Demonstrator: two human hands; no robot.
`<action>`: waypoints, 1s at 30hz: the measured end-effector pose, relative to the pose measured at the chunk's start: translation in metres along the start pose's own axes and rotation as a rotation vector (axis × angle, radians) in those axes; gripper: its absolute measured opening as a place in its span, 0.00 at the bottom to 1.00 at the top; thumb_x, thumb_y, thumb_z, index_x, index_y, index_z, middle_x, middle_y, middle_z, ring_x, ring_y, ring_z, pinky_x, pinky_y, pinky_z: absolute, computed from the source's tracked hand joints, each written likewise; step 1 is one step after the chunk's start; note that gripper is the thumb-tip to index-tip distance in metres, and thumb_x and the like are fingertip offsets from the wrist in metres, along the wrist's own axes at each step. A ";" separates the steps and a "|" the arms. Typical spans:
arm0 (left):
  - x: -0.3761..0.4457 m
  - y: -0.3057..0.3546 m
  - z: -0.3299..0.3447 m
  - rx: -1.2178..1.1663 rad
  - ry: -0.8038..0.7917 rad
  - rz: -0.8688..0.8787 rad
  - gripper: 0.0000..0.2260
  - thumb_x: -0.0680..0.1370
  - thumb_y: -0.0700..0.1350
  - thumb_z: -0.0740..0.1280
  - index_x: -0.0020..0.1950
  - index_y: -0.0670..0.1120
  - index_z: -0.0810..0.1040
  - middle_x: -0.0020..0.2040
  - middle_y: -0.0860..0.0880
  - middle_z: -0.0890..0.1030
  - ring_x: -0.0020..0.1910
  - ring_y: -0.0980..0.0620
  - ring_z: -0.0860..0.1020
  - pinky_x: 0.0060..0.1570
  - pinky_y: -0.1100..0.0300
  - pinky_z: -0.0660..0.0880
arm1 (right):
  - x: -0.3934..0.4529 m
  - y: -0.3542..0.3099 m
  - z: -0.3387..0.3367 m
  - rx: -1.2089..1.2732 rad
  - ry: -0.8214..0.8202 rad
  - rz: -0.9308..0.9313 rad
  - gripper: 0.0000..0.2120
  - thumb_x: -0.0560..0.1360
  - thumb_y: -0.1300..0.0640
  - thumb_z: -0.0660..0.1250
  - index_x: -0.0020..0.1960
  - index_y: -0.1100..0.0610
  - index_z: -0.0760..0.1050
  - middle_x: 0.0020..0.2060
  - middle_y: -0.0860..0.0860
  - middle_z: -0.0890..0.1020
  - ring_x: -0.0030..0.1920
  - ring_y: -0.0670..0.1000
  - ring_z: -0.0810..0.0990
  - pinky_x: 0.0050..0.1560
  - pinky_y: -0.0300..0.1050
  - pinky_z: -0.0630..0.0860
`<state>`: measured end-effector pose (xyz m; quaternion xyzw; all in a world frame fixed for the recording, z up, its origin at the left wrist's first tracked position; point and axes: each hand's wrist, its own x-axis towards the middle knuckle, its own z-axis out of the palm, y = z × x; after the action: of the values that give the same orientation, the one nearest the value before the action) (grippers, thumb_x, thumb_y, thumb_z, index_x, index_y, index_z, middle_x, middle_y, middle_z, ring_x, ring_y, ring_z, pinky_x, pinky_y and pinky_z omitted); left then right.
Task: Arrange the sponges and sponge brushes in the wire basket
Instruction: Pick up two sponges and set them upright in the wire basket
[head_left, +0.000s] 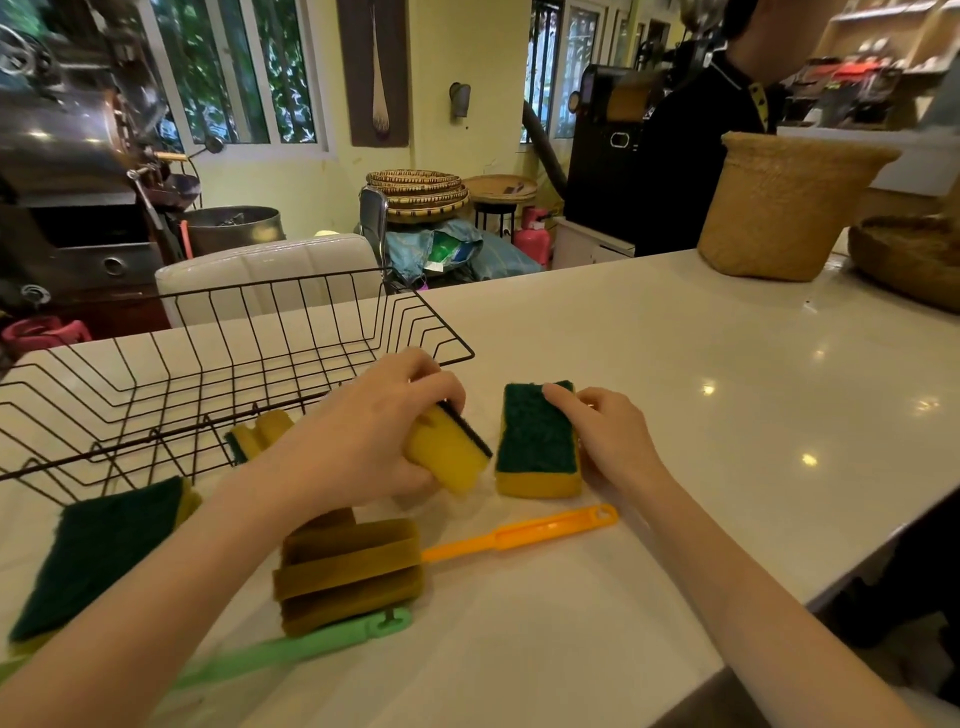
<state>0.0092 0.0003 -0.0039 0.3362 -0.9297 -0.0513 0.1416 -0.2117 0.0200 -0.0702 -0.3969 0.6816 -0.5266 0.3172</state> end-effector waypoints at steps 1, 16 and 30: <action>-0.001 0.001 -0.004 -0.033 0.026 0.016 0.22 0.65 0.51 0.73 0.55 0.60 0.68 0.55 0.57 0.64 0.54 0.56 0.66 0.51 0.59 0.71 | 0.000 0.001 0.000 -0.023 0.016 -0.022 0.25 0.67 0.40 0.67 0.43 0.63 0.77 0.42 0.58 0.81 0.44 0.54 0.79 0.38 0.52 0.75; -0.001 0.005 0.030 0.244 -0.079 -0.044 0.19 0.70 0.46 0.69 0.58 0.50 0.66 0.73 0.50 0.60 0.68 0.51 0.63 0.59 0.60 0.68 | -0.004 0.004 -0.003 -0.355 0.057 -0.488 0.07 0.76 0.54 0.60 0.49 0.54 0.76 0.48 0.47 0.75 0.51 0.47 0.71 0.46 0.35 0.67; 0.039 -0.009 0.017 -0.004 -0.447 -0.044 0.14 0.66 0.52 0.73 0.37 0.53 0.66 0.77 0.52 0.50 0.74 0.50 0.54 0.65 0.56 0.63 | -0.015 -0.010 -0.013 -0.590 -0.457 -0.410 0.28 0.59 0.43 0.70 0.56 0.46 0.66 0.53 0.47 0.71 0.53 0.49 0.72 0.53 0.48 0.76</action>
<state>-0.0193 -0.0315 -0.0134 0.3366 -0.9302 -0.1294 -0.0683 -0.2135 0.0383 -0.0575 -0.7046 0.6221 -0.2596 0.2218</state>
